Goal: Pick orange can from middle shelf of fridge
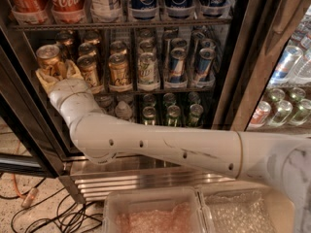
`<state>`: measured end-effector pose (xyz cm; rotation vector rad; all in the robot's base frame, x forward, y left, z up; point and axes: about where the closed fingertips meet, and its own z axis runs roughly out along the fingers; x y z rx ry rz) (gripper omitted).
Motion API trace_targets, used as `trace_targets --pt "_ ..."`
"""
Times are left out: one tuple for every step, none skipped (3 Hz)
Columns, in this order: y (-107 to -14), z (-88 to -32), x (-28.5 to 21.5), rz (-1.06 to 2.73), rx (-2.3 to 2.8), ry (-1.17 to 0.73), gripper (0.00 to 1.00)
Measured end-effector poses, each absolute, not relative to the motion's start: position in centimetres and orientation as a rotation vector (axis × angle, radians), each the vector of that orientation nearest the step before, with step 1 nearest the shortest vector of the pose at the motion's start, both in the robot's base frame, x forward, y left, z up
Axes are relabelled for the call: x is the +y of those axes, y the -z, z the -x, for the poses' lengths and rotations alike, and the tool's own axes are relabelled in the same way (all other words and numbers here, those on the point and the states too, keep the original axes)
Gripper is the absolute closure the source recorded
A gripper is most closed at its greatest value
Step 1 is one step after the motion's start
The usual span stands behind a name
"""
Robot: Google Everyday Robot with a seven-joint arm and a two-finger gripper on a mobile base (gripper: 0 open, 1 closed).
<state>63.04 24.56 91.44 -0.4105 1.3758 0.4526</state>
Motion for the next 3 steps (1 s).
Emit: trace_targets --pt "-91.7 -60.4 23.1 0.467 1.41 -0.499 1.0" --pt "-91.8 -58.0 21.6 0.515 1.444 -0.529 1.0" --pt "-91.8 -56.2 19.8 0.544 1.471 -0.532 1.0"
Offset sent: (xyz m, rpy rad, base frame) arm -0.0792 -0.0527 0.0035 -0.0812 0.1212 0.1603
